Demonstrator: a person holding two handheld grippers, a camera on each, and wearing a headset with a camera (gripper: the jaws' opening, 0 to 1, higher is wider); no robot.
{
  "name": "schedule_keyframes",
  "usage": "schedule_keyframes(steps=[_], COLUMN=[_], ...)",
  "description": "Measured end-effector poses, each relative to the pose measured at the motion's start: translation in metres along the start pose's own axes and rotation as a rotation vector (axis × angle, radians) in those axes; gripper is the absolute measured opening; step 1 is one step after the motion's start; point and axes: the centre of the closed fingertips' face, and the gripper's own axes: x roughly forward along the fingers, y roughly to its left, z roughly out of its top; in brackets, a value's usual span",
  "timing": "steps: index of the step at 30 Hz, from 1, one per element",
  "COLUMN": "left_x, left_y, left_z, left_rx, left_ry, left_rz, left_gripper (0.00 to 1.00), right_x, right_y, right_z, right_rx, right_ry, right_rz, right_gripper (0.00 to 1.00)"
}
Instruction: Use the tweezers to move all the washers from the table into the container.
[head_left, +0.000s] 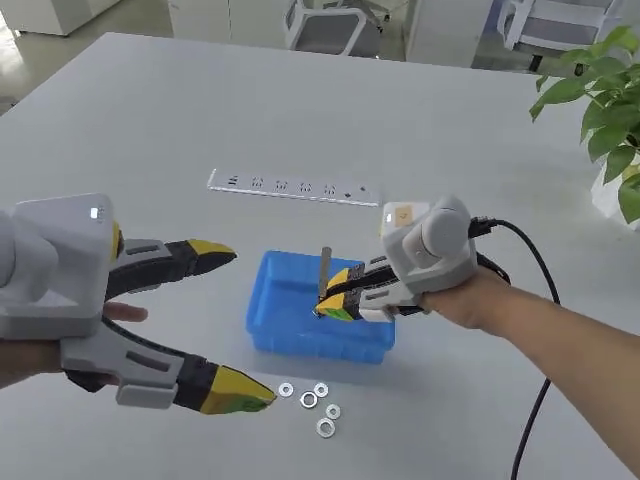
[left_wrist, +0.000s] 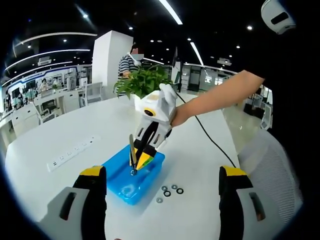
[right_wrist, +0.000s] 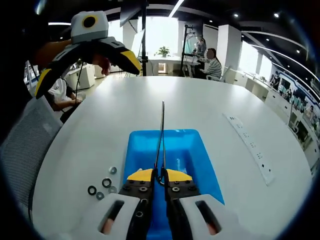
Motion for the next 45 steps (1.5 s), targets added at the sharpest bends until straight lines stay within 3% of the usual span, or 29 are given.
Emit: schedule_keyframes(steps=[9, 12, 14, 20, 26, 31, 32, 34, 35, 37, 45], left_x=[0.011, 0.014, 0.017, 0.029, 0.040, 0.050, 0.053, 0.056, 0.059, 0.063, 0.078], left_y=[0.009, 0.013, 0.019, 0.027, 0.030, 0.035, 0.036, 0.039, 0.040, 0.040, 0.050], left_z=[-0.003, -0.003, -0.001, 0.008, 0.006, 0.008, 0.007, -0.001, -0.002, -0.004, -0.003], left_rx=[0.013, 0.042, 0.100, 0.121, 0.171, 0.174, 0.172, 0.194, 0.213, 0.204, 0.264], left_ry=[0.016, 0.018, 0.015, 0.003, 0.040, 0.039, 0.044, 0.104, 0.115, 0.129, 0.171], left_rz=[-0.011, -0.005, 0.015, -0.001, -0.022, -0.026, -0.026, -0.025, -0.029, -0.040, -0.051], left_gripper=[0.96, 0.90, 0.81, 0.71, 0.56, 0.46, 0.43, 0.37, 0.35, 0.33, 0.25], right_x=[0.008, 0.009, 0.010, 0.010, 0.010, 0.010, 0.010, 0.010, 0.010, 0.010, 0.009], right_y=[-0.001, 0.001, 0.001, 0.001, 0.002, 0.002, 0.002, 0.002, 0.002, 0.003, 0.004], right_z=[-0.012, -0.017, -0.020, -0.022, -0.022, -0.022, -0.021, -0.022, -0.022, -0.022, -0.022], right_rx=[0.001, -0.001, -0.006, 0.001, -0.001, -0.002, -0.003, -0.008, -0.008, -0.008, -0.020], right_ry=[0.028, 0.043, 0.054, 0.054, 0.061, 0.064, 0.065, 0.067, 0.066, 0.065, 0.069], right_rz=[0.014, 0.018, 0.015, 0.012, 0.010, 0.009, 0.009, 0.008, 0.007, 0.006, 0.008], right_gripper=[0.08, 0.08, 0.08, 0.08, 0.08, 0.08, 0.08, 0.08, 0.08, 0.08, 0.08])
